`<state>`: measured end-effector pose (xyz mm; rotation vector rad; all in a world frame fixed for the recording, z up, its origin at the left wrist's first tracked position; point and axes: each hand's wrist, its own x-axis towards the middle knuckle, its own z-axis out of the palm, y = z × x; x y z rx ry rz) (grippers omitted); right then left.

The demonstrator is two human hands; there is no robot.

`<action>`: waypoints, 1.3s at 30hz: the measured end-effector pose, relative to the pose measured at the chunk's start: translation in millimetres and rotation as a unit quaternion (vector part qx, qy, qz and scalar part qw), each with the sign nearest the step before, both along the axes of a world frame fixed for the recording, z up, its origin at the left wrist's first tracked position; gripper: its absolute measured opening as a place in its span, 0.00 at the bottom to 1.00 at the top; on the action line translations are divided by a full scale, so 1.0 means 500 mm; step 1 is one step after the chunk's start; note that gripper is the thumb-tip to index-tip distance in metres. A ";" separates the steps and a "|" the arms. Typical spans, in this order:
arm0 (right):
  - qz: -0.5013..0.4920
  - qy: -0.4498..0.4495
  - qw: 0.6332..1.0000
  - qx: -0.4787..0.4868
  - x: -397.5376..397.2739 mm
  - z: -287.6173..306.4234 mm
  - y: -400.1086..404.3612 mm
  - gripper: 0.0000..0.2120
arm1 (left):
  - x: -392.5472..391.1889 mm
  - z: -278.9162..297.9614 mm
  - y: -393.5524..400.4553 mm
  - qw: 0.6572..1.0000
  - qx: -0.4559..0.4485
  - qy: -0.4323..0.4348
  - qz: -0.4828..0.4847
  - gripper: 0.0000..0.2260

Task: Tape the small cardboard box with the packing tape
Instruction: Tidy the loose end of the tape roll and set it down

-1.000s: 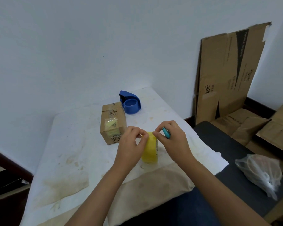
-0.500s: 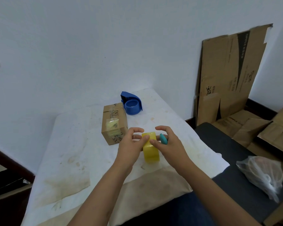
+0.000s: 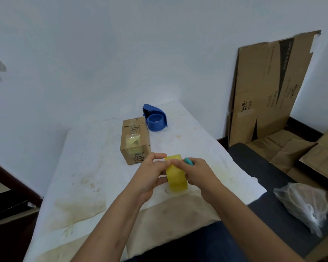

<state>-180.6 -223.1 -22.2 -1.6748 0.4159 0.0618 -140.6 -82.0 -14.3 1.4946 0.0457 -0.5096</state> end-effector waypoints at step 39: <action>0.094 0.050 0.902 -0.419 0.198 0.040 -0.139 0.20 | 0.072 0.017 0.079 0.998 0.042 -0.030 0.019 0.11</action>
